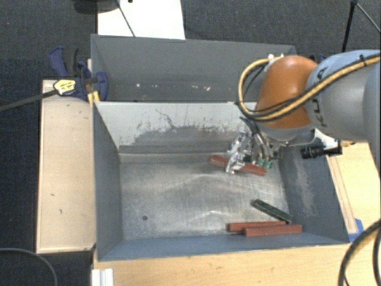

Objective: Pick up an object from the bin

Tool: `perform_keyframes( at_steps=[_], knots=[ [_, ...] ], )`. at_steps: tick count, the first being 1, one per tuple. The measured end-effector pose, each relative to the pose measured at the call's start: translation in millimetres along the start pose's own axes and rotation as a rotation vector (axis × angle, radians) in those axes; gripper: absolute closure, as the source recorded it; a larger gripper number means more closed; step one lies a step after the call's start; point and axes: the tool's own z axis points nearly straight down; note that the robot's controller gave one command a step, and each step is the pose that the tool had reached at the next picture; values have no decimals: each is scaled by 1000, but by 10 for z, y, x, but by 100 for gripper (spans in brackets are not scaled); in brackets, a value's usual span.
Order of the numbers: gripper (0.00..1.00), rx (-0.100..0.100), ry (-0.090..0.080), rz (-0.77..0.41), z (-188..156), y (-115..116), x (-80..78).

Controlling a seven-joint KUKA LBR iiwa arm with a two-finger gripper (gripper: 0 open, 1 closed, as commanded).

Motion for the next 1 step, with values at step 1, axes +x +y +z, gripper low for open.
perform_keyframes(
  at_steps=[1],
  knots=[
    [100,0,1,0,-145,0,1]
  ],
)
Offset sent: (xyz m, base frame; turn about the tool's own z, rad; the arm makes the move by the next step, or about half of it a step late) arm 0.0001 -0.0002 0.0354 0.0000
